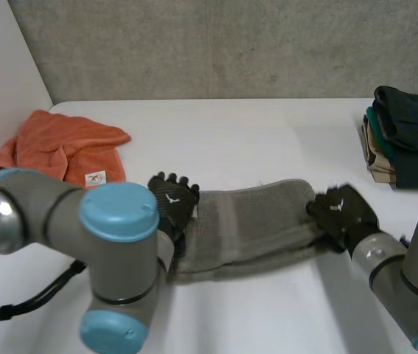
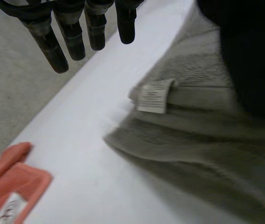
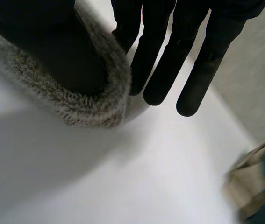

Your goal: Fold the laundry.

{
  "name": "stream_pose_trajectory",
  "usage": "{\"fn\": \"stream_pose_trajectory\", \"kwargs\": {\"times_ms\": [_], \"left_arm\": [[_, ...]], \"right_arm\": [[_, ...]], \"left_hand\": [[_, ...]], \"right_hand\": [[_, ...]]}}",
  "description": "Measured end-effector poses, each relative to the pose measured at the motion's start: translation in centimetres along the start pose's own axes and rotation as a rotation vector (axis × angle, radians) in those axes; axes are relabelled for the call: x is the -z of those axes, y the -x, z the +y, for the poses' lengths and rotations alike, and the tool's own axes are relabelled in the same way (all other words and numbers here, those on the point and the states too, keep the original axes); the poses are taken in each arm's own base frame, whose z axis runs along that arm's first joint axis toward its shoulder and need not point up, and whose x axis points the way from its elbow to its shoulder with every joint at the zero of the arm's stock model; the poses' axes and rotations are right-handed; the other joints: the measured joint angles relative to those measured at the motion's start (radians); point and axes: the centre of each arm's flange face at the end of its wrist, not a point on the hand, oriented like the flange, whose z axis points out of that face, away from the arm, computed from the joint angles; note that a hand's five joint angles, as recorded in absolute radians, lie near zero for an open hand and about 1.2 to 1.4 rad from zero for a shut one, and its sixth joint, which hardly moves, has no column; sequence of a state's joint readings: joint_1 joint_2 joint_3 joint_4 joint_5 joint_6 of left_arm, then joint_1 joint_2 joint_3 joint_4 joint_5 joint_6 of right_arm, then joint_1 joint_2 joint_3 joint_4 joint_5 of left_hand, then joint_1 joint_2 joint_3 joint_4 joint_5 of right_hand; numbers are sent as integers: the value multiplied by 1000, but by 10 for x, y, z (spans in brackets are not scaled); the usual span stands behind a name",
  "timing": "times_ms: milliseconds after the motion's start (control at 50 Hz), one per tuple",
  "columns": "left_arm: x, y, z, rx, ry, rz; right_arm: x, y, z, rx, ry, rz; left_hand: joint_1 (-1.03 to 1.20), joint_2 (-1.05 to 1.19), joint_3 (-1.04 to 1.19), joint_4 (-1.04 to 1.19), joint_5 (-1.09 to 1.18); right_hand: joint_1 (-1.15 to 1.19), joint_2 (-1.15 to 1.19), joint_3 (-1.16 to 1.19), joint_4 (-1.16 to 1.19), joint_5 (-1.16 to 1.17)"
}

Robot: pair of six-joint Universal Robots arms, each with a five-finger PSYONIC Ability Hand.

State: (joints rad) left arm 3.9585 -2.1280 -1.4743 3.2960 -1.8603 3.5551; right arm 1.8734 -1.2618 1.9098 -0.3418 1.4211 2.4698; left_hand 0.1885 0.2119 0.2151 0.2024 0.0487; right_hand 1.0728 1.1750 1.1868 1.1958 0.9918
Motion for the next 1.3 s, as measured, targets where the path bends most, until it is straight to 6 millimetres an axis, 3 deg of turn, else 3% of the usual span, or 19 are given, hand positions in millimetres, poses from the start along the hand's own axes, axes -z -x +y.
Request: {"fn": "stream_pose_trajectory", "kwargs": {"times_ms": [100,140,180,200,240,300,340,360,400,500,600,680,780,840,860,960,1040,1160,1300], "left_arm": [[25,25,-24,36,-68,-46],[33,38,-32,51,-90,-74],[38,54,-36,68,-105,-113],[38,54,-36,68,-105,-113],[41,73,-35,86,-105,-164],[37,95,-27,109,-84,-227],[35,104,-21,126,-71,-254],[33,107,-19,137,-67,-263],[31,111,-16,158,-67,-271],[25,112,-18,204,-104,-244],[15,93,-34,245,-201,-118],[10,63,-47,264,-258,15],[2,32,-36,261,-197,97],[-2,24,-26,254,-143,104],[-5,18,-13,244,-70,98],[-8,14,16,211,106,55],[-7,16,27,190,182,36],[-4,21,23,175,192,31],[3,38,-19,176,43,49]], "right_arm": [[2,8,-52,145,-224,48],[7,23,-74,191,-314,26],[15,50,-97,241,-417,-39],[15,50,-97,241,-417,-39],[26,90,-111,292,-514,-160],[37,136,-110,335,-578,-320],[39,153,-105,344,-582,-381],[39,160,-102,340,-574,-407],[37,166,-98,314,-550,-426],[27,148,-103,167,-483,-372],[11,74,-120,-178,-387,-229],[5,36,-119,-408,-273,-198],[-9,35,-103,-506,-105,-237],[-17,40,-96,-515,-45,-256],[-26,47,-87,-516,15,-277],[-42,63,-68,-504,133,-324],[-49,70,-60,-474,181,-341],[-49,66,-61,-377,174,-311],[-35,44,-83,-243,44,-170]], "left_hand": [[0,0,0,0,0],[0,0,0,0,0],[0,0,0,0,0],[0,0,0,0,0],[0,0,0,0,0],[0,0,0,0,0],[0,0,0,0,0],[0,0,0,0,0],[0,0,0,0,0],[0,0,0,0,0],[0,0,0,0,0],[0,0,0,0,0],[0,0,0,0,0],[0,0,0,0,0],[0,0,0,0,0],[0,0,0,0,0],[0,0,0,0,0],[0,0,0,0,0],[0,0,0,0,0]], "right_hand": [[11,2,2,0,8],[11,2,2,1,12],[11,2,2,1,16],[11,2,2,1,16],[11,2,2,1,17],[-37,-81,-72,-76,-54],[-295,-366,-366,-372,-348],[-539,-610,-582,-588,-572],[-769,-853,-846,-854,-835],[-848,-962,-978,-984,-945],[-848,-962,-978,-984,-945],[-848,-962,-978,-984,-945],[-848,-962,-978,-984,-945],[-848,-962,-977,-984,-945],[-848,-962,-978,-984,-945],[-848,-962,-978,-984,-945],[-848,-962,-978,-984,-945],[-848,-962,-978,-984,-945],[-848,-962,-977,-984,-945]]}}
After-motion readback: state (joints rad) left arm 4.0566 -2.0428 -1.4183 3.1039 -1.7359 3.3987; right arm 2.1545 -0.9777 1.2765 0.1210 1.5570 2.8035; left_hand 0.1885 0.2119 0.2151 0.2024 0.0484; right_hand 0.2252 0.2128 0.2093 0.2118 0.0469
